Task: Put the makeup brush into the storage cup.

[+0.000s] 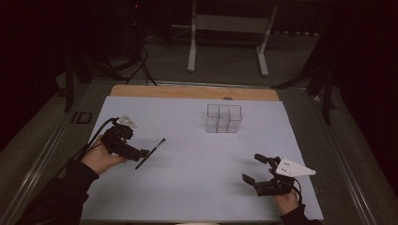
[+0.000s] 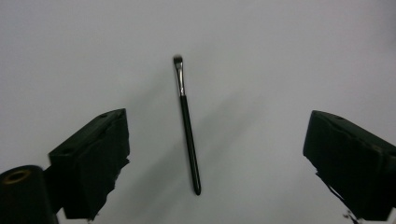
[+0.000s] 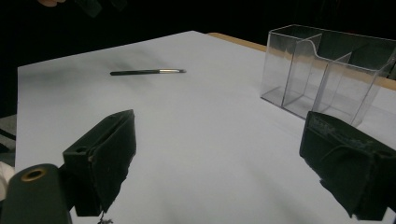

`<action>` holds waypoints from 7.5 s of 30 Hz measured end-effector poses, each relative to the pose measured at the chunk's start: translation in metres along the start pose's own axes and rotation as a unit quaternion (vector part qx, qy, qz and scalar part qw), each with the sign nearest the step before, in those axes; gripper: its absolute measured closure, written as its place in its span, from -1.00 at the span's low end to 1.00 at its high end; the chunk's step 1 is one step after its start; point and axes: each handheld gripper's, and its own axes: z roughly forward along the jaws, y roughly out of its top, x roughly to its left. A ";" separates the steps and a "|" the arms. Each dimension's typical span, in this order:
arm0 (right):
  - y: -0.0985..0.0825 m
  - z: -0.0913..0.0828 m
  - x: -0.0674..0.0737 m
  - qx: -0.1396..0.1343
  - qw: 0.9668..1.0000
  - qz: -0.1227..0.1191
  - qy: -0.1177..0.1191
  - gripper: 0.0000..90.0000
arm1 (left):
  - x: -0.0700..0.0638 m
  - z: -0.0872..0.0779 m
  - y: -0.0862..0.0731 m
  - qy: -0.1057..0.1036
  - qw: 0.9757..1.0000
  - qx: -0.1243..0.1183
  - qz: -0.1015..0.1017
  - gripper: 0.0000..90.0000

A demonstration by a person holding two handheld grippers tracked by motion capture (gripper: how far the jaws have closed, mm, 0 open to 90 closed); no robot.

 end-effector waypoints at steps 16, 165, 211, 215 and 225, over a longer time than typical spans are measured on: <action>0.000 0.000 0.000 0.000 1.000 0.001 0.002 -0.76 | 0.005 0.032 -0.006 0.001 0.997 0.073 -0.009 -0.42; 0.000 0.003 -0.003 0.007 0.999 -0.011 -0.040 -0.71 | -0.082 0.082 -0.031 -0.063 0.971 -0.231 -0.011 0.90; 0.122 0.075 0.028 0.053 0.996 0.016 -0.070 -0.80 | -0.086 0.078 -0.032 -0.054 0.967 -0.250 -0.004 0.90; 0.122 0.088 0.028 0.055 0.995 0.044 -0.076 -0.80 | -0.086 0.078 -0.032 -0.054 0.966 -0.251 -0.003 0.90; 0.124 0.116 0.032 0.054 0.986 0.137 -0.072 -0.80 | -0.088 0.078 -0.032 -0.056 0.966 -0.253 0.000 0.90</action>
